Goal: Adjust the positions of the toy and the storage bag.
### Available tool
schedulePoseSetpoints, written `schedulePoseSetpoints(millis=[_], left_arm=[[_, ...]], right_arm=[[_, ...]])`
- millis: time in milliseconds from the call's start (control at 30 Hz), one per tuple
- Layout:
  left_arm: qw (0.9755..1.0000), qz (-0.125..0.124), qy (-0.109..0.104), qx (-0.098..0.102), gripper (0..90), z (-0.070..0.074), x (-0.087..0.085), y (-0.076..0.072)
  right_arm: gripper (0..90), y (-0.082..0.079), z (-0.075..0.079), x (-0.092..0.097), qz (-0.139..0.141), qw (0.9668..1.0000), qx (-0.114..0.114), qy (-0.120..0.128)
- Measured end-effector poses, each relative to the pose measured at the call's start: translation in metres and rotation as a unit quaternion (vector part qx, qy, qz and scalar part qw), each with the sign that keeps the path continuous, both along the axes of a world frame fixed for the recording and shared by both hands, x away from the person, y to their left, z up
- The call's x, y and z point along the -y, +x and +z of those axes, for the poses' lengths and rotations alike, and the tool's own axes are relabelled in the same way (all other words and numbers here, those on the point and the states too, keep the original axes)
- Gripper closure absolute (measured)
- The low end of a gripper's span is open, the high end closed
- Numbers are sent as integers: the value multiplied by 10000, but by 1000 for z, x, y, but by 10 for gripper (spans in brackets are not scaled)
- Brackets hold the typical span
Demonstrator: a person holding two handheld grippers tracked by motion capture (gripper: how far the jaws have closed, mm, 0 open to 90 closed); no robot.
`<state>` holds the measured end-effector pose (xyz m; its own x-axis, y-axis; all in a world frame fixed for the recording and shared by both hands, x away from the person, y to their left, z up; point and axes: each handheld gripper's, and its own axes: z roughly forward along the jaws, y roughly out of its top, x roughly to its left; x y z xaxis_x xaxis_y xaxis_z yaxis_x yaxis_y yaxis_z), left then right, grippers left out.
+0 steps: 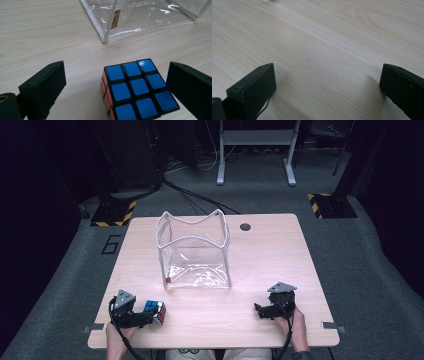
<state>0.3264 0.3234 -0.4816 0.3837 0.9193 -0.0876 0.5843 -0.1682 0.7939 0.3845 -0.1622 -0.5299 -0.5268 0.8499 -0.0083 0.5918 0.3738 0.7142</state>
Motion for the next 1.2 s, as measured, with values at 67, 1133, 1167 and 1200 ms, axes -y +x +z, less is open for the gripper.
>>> schedulePoseSetpoints(millis=[67, 1133, 1167, 1200], left_arm=[[10000, -33, 14, 0, 27, -1, 4, 0], [9995, -123, 284, -81, 312, -36, 22, -10], [9995, -127, 278, -80, 322, -37, 22, -10], [9995, -132, 261, -78, 323, -38, 22, -11]], right_arm=[[2, 0, 0, 0, 8, 10000, 6, -6], [2, 0, 0, 0, -2, 10000, 3, 14], [2, 0, 0, 0, -10, 10000, 2, 6], [3, 0, 0, 0, -2, 10000, 3, 15]])
